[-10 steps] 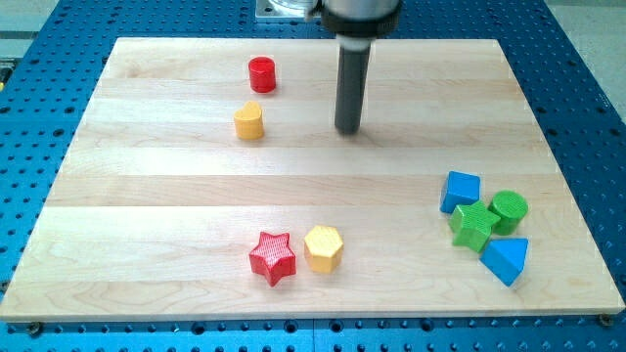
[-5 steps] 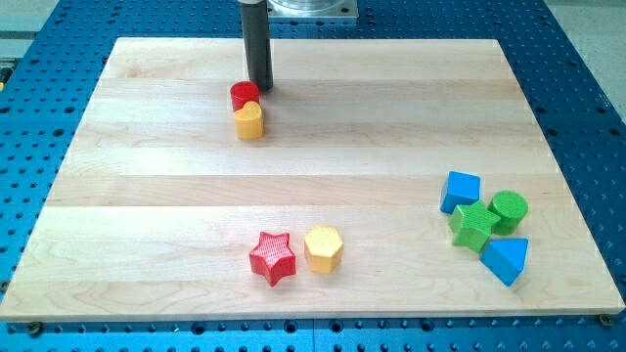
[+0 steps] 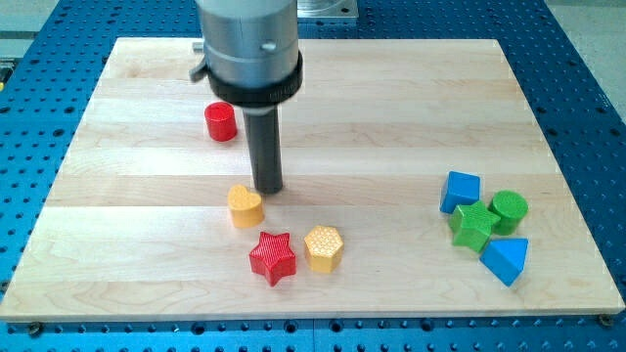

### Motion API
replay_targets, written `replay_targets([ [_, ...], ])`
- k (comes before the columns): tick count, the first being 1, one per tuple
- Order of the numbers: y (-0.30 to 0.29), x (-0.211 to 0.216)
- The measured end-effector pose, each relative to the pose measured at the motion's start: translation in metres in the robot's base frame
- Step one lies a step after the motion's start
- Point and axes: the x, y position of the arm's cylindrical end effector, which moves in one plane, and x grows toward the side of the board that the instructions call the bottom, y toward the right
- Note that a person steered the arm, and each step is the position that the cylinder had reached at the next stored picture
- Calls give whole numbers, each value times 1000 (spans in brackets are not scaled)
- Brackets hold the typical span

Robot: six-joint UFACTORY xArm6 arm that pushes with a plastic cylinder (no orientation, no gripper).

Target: Move yellow blocks towards the red star

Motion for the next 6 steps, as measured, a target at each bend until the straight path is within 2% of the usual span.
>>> replay_targets([
  [1, -51, 7],
  [2, -44, 48],
  [3, -8, 47],
  [4, -10, 19],
  [6, -2, 45],
])
